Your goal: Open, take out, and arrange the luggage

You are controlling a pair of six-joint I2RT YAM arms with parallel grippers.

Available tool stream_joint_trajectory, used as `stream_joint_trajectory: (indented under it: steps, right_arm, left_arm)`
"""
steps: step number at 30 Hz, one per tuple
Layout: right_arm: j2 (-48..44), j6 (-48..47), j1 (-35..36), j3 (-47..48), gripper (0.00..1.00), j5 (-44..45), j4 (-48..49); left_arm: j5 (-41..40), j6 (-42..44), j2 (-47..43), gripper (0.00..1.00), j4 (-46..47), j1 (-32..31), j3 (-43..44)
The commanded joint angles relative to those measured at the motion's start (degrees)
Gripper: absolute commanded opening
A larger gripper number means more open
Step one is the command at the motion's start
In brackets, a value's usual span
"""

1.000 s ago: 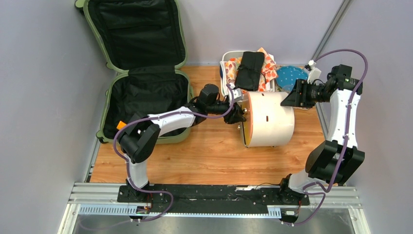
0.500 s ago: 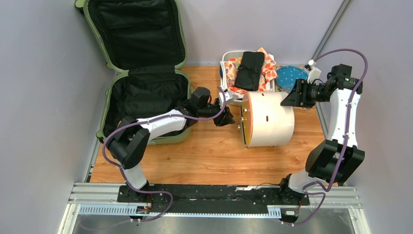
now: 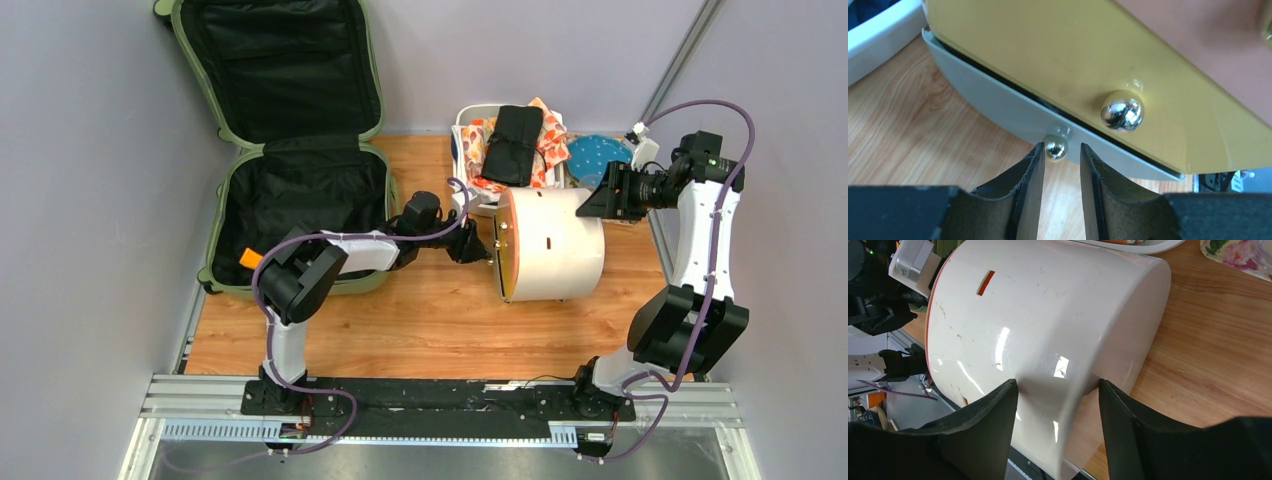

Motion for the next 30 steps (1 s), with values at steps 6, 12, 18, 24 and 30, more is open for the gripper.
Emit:
stream_joint_trajectory:
  steps: [6, 12, 18, 24, 30]
  right_arm:
    - [1.8, -0.4, 1.3, -1.9, 0.61, 5.6, -5.3]
    - [2.1, -0.3, 1.3, -1.9, 0.61, 5.5, -5.1]
    - [2.1, -0.5, 1.3, -2.6, 0.61, 5.4, -4.9]
    - [2.1, -0.5, 1.3, -2.4, 0.61, 5.3, -4.8]
    - [2.0, -0.5, 1.3, -2.4, 0.61, 5.6, -4.8]
  left_arm:
    - [1.9, -8.4, 3.3, 0.41, 12.7, -2.1, 2.0]
    - [2.0, -10.4, 4.1, 0.39, 14.5, -2.7, 1.8]
    - [8.5, -14.4, 3.4, 0.26, 25.3, -2.3, -1.9]
    - [10.9, -17.5, 5.0, 0.19, 30.5, -2.2, -1.6]
    - [10.9, -15.8, 2.6, 0.27, 27.6, -1.1, -3.2]
